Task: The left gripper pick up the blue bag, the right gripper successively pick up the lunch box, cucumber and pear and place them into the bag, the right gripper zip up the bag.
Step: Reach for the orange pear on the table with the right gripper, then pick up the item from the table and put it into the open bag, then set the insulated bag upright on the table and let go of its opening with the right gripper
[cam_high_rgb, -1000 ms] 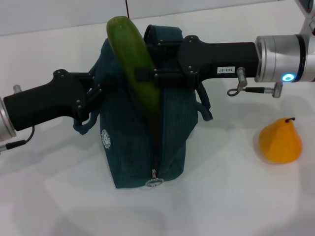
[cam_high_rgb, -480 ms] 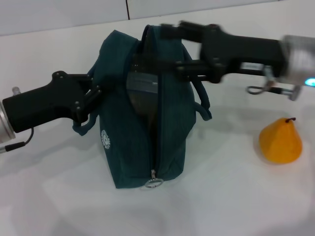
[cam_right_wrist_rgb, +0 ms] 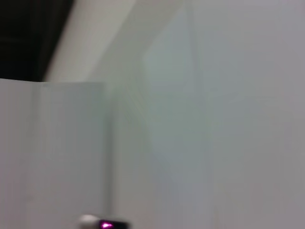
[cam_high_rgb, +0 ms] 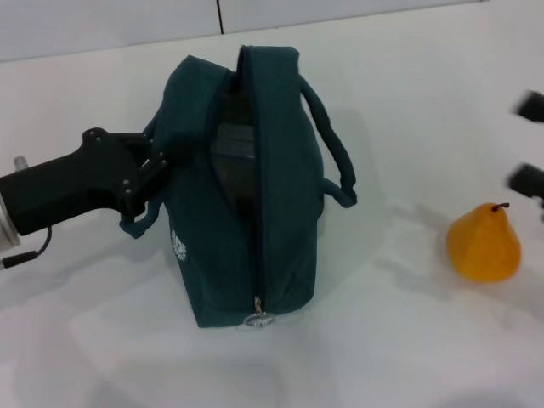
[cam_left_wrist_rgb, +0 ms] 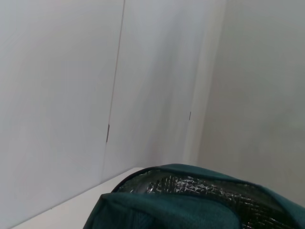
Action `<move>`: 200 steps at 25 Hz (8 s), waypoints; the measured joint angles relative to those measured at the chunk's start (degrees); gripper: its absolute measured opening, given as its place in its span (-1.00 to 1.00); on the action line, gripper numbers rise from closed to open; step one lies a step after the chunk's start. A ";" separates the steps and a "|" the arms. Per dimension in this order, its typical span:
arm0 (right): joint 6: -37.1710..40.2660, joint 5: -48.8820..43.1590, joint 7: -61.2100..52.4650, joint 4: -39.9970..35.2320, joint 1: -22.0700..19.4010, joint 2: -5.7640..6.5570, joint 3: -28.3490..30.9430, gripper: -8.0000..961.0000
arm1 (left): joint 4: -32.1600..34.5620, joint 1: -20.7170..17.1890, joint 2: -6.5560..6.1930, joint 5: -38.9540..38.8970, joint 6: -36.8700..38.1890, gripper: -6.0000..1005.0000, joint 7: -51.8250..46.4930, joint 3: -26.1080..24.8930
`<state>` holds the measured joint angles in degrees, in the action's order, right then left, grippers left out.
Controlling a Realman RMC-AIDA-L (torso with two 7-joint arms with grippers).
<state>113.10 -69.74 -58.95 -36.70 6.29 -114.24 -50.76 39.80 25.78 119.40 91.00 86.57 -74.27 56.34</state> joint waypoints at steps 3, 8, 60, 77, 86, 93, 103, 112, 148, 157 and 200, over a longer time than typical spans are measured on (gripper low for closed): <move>3.07 -0.21 10.85 11.20 -3.26 0.32 5.08 0.68 | -0.14 -0.11 0.07 0.02 -0.01 -0.88 0.29 0.08; 1.71 -0.02 23.88 24.27 -4.51 0.59 7.09 0.56 | -0.73 0.00 0.12 0.05 -0.01 -0.88 0.34 0.43; -19.63 -2.68 26.34 30.73 2.06 -0.89 7.66 -0.34 | -2.79 0.97 -0.05 -0.28 0.00 -0.87 2.60 0.08; -20.28 -2.67 25.83 30.72 2.15 -0.89 7.61 -0.84 | -2.62 0.76 -0.03 -0.40 0.03 -0.87 2.63 0.08; -9.32 -2.38 25.41 30.18 2.19 -0.89 7.93 -0.90 | -2.62 0.73 0.04 -0.41 0.02 -0.87 2.63 0.09; 5.44 -0.42 19.14 29.28 6.85 -0.83 8.48 -0.88 | -2.76 0.64 0.07 -0.75 0.04 -0.87 3.22 -0.53; 3.43 0.76 1.38 20.17 22.95 -1.02 7.90 -0.84 | -2.91 0.71 0.21 -2.14 0.57 -0.87 3.43 -0.28; -7.11 0.65 -6.16 18.85 36.54 -1.24 4.62 -0.81 | -3.06 1.14 0.31 -2.23 0.70 -0.87 3.25 -0.18; -18.90 2.75 -6.14 14.13 29.73 -1.93 -18.46 -0.68 | -4.99 2.90 0.30 -2.78 0.11 -0.87 4.31 -0.20; -15.20 11.03 -1.65 13.72 25.53 -1.71 -18.24 -0.32 | -5.00 3.34 0.30 -2.78 0.08 -0.87 4.31 -0.40; -23.80 -5.12 -6.54 10.79 12.95 0.32 -16.85 -0.12 | -5.00 1.82 -0.09 -3.01 0.08 -0.87 6.26 -0.62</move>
<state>89.30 -74.86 -65.49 -25.91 19.24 -113.91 -67.61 34.80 27.60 119.31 87.99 86.66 -68.01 55.72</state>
